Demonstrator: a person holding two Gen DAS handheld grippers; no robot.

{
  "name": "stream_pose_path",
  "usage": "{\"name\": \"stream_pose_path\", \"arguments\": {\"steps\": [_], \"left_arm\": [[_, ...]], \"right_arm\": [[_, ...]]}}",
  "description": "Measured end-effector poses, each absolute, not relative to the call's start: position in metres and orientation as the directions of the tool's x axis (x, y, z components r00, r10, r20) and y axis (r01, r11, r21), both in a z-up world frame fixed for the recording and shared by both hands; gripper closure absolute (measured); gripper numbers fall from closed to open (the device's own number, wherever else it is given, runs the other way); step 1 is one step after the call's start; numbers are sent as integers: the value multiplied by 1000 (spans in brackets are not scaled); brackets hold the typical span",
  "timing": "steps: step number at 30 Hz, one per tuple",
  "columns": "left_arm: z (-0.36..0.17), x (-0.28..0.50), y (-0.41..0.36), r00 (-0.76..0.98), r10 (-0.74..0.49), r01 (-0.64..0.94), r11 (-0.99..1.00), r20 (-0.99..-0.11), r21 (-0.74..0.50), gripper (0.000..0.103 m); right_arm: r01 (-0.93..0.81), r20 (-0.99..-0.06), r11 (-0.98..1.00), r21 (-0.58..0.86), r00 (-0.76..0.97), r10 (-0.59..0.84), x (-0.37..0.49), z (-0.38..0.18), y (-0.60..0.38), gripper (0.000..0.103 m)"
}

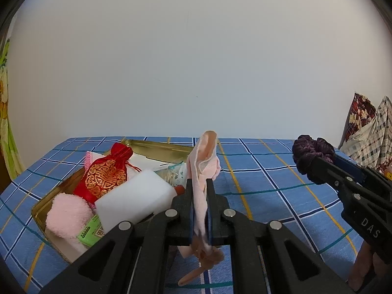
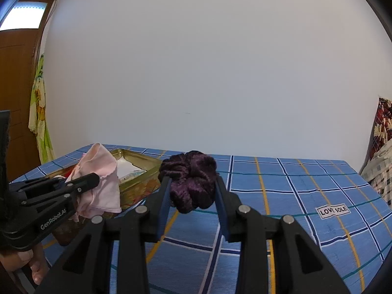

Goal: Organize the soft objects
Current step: 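Carry the pink cloth with the left gripper while the right gripper carries the scrunchie toward the tin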

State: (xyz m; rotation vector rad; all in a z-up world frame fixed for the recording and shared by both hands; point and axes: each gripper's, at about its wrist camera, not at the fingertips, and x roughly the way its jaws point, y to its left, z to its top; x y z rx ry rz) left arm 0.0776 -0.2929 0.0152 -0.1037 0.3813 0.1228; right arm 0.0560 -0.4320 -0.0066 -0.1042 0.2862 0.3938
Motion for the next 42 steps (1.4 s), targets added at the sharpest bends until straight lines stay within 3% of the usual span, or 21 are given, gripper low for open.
{"name": "stream_pose_path", "arguments": {"steps": [42], "left_arm": [[27, 39, -273, 918, 159, -207, 973, -364, -97, 95]], "right_arm": [[-479, -295, 876, -52, 846, 445, 44, -7, -405, 69]]}}
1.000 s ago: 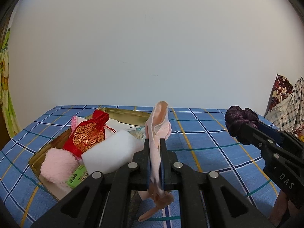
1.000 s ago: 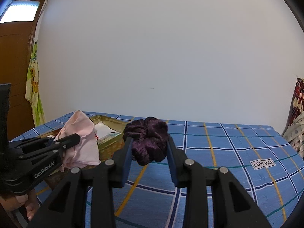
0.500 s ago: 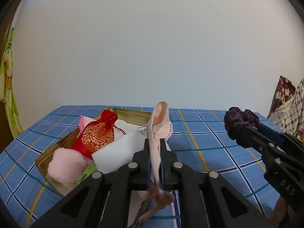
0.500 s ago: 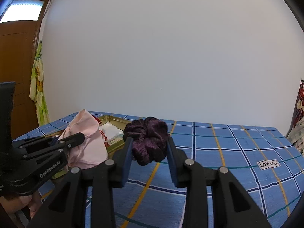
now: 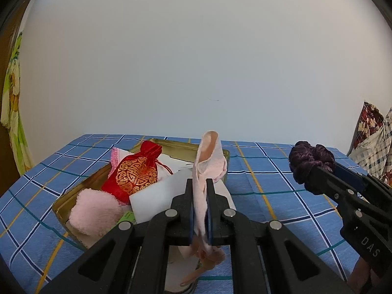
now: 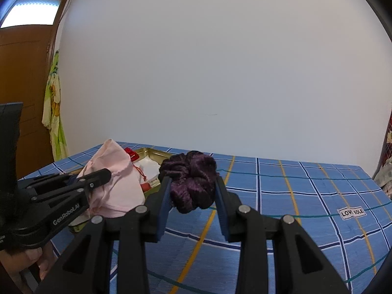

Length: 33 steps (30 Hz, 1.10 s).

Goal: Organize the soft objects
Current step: 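Carry the pink cloth with the left gripper while the right gripper carries the scrunchie toward the tin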

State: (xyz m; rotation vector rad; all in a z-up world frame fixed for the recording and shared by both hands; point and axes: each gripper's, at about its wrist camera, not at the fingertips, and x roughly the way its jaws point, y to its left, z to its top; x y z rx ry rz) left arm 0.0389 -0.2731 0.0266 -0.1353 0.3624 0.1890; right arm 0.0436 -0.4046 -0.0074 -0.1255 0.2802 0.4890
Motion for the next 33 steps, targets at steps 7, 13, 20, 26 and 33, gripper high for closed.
{"name": "stream_pose_path", "arguments": {"steps": [7, 13, 20, 26, 33], "left_arm": [[29, 29, -268, 916, 170, -221, 970, -364, -102, 95], [31, 23, -264, 916, 176, -229, 967, -361, -109, 95], [33, 16, -259, 916, 181, -236, 965, -359, -116, 95], [34, 13, -254, 913, 189, -247, 961, -361, -123, 95], [37, 6, -252, 912, 199, -258, 958, -360, -124, 95]], "right_arm": [[-499, -296, 865, -50, 834, 465, 47, -9, -403, 69], [-510, -296, 859, -49, 828, 475, 47, -10, -401, 69], [-519, -296, 853, -49, 823, 484, 45, -10, -397, 69], [-525, -297, 850, -50, 820, 489, 44, -10, -395, 69], [-537, -299, 842, -53, 813, 500, 43, -10, -390, 69]]}}
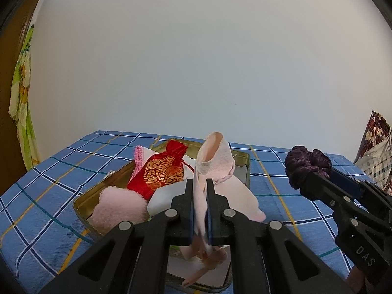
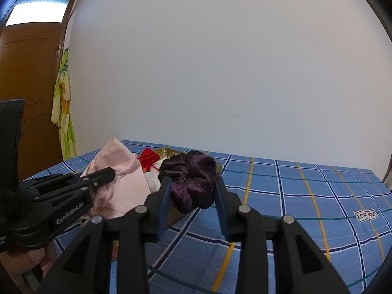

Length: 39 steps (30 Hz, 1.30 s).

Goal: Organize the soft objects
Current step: 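Carry the pink cloth with the left gripper while the right gripper carries the scrunchie toward the tin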

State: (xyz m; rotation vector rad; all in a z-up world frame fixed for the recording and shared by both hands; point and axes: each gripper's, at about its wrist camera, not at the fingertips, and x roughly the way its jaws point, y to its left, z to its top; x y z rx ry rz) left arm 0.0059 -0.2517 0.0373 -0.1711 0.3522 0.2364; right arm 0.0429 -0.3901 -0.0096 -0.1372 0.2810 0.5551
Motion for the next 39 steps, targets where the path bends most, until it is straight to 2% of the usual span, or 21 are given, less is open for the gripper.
{"name": "stream_pose_path", "arguments": {"steps": [39], "left_arm": [[53, -17, -242, 900, 263, -328, 933, -346, -144, 95]], "right_arm": [[-614, -328, 789, -17, 749, 575, 55, -10, -339, 68]]}}
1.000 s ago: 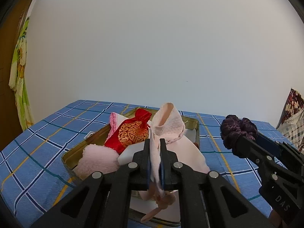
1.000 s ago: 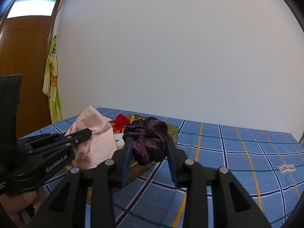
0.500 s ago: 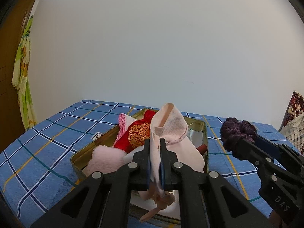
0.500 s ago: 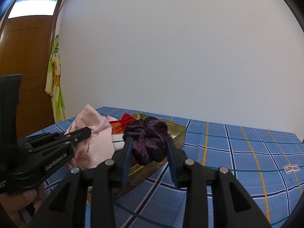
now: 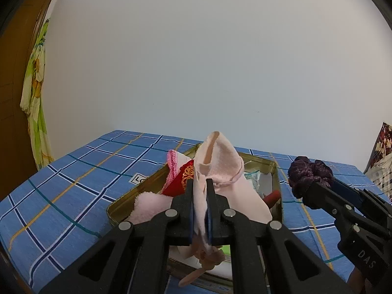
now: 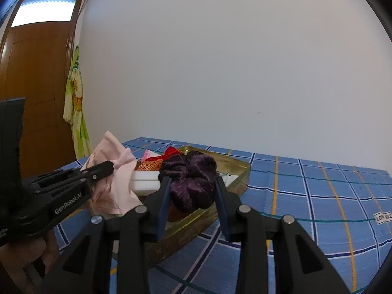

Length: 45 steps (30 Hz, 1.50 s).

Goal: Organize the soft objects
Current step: 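Carry the pink cloth with the left gripper while the right gripper carries the scrunchie toward the tin, then lower the pink cloth and scrunchie into the tin and open both grippers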

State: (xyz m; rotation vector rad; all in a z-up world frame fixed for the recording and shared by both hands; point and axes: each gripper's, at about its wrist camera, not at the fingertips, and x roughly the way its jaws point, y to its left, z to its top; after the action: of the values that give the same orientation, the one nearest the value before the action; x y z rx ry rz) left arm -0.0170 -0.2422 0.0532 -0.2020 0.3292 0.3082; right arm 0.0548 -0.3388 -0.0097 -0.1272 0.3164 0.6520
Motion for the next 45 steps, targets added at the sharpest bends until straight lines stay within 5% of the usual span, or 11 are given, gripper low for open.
{"name": "stream_pose_path", "arguments": {"steps": [15, 34, 40, 42, 45], "left_arm": [[84, -21, -234, 898, 289, -342, 932, -330, -115, 95], [74, 25, -221, 819, 281, -338, 941, -501, -25, 95], [62, 31, -230, 799, 258, -296, 955, -543, 18, 94], [60, 30, -235, 797, 251, -285, 958, -550, 25, 90], [60, 26, -235, 792, 264, -300, 954, -551, 26, 58]], "right_arm": [[-649, -346, 759, 55, 701, 624, 89, 7, -323, 68], [-613, -468, 787, 70, 676, 569, 138, -7, -281, 68], [-633, -511, 771, 71, 641, 573, 138, -14, -276, 57], [-641, -506, 765, 68, 638, 580, 135, -14, -276, 53], [-650, -493, 757, 61, 640, 589, 131, -13, -278, 39]]}}
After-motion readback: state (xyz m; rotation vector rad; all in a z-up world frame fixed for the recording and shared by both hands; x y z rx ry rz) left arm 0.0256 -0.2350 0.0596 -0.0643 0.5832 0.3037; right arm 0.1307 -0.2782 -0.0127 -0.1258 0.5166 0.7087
